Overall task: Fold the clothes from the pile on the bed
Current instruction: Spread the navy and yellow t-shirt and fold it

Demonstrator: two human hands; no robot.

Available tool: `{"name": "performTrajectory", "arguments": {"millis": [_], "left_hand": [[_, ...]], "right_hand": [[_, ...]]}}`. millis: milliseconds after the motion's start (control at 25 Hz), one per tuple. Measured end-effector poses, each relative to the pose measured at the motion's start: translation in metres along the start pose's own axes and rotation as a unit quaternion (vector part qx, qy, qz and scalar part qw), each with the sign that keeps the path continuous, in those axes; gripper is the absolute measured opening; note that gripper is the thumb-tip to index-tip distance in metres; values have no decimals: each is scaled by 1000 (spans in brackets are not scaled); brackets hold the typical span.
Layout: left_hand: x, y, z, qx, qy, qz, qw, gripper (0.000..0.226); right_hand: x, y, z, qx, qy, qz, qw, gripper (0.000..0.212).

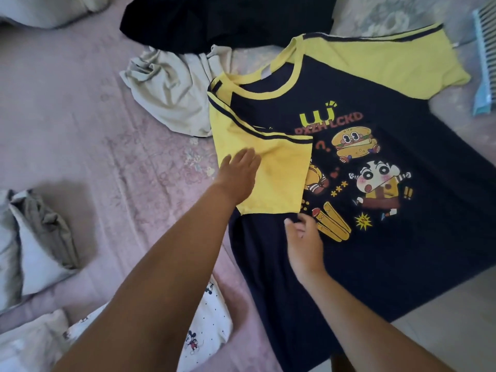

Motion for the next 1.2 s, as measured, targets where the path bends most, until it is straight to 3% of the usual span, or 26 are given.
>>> {"name": "performTrajectory", "arguments": {"millis": [120, 200, 360, 560, 640, 720, 840, 920, 1040, 1120, 1200], "left_hand": [[34, 16, -32, 3, 30, -6, 1000, 65], [56, 28, -46, 10, 17, -6, 1000, 71], [85, 33, -61, 60, -19, -68, 996, 95], [84, 38, -100, 98, -9, -104, 990, 42], [72, 32, -133, 107, 13, -120, 987, 33], [58, 24, -161, 81, 46, -148, 985, 38], [49, 14, -169, -23, 89, -184, 979, 60], [55, 17, -157, -60, 85, -141, 985, 65], [62, 33, -153, -207, 51, -1, 977, 33], [55, 23, -168, -281, 76, 2, 957, 22], [48, 12, -185, -261, 127, 16, 957, 20]], "right_hand": [[29, 5, -7, 186, -79, 54, 978, 38], [41, 3, -13, 197, -85, 72, 974, 38], [53, -7, -25, 183, -69, 26, 980, 35], [47, -24, -42, 180, -47, -27, 982, 12], [41, -40, -57, 162, -15, -48, 986, 7], [38, -55, -69, 161, 6, -65, 985, 4], [42, -72, -73, 180, -31, -83, 980, 2], [49, -75, -69, 166, -58, -75, 982, 9], [66, -69, -78, 133, -48, -53, 988, 8], [76, -59, -97, 56, 15, -9, 998, 11], [83, -52, -121, 28, 102, 36, 994, 10]]}}
Point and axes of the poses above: each hand's wrist, its own x-axis towards the middle knuckle, its own y-axis out of the back of the hand, z = x × y, the point moved 8 cm from there along x, towards the middle knuckle
